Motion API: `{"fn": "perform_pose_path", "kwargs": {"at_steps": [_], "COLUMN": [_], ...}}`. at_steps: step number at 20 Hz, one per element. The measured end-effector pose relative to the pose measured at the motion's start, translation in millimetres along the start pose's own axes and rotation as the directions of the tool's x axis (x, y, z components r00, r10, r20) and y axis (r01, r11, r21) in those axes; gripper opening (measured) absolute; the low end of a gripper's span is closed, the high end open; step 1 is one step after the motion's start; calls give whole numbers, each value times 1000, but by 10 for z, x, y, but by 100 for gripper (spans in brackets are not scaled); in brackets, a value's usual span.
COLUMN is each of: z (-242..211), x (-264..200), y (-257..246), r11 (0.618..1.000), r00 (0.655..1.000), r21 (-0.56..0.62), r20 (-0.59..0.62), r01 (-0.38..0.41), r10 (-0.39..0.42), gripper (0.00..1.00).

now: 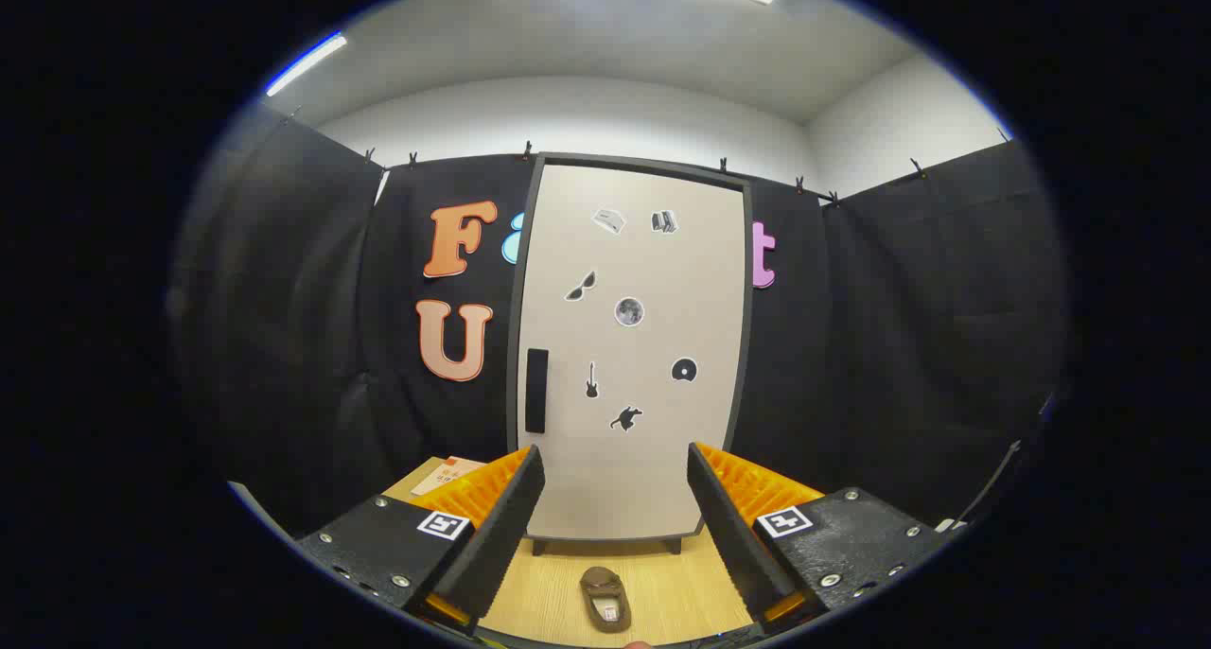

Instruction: Open the shoe cabinet door, grab the shoes and put them into the shoe cabinet, then close the shoe cabinet door.

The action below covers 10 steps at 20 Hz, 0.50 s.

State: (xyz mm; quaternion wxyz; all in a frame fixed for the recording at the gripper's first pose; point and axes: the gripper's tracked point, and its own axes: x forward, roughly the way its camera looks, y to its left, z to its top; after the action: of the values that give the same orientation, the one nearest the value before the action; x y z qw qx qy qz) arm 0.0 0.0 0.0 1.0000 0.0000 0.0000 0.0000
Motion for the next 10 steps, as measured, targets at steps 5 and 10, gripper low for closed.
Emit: {"fn": "perform_pose_path", "kwargs": {"at_steps": [5,10], "z": [-37,-41], "x": [34,87], "y": [-54,-90], "r11": [1000,1000], "r00": [1000,1000], "r21": [-9,2], "r20": [-14,-14], "r01": [5,7], "r10": [-5,-7], "gripper": [95,95]}}
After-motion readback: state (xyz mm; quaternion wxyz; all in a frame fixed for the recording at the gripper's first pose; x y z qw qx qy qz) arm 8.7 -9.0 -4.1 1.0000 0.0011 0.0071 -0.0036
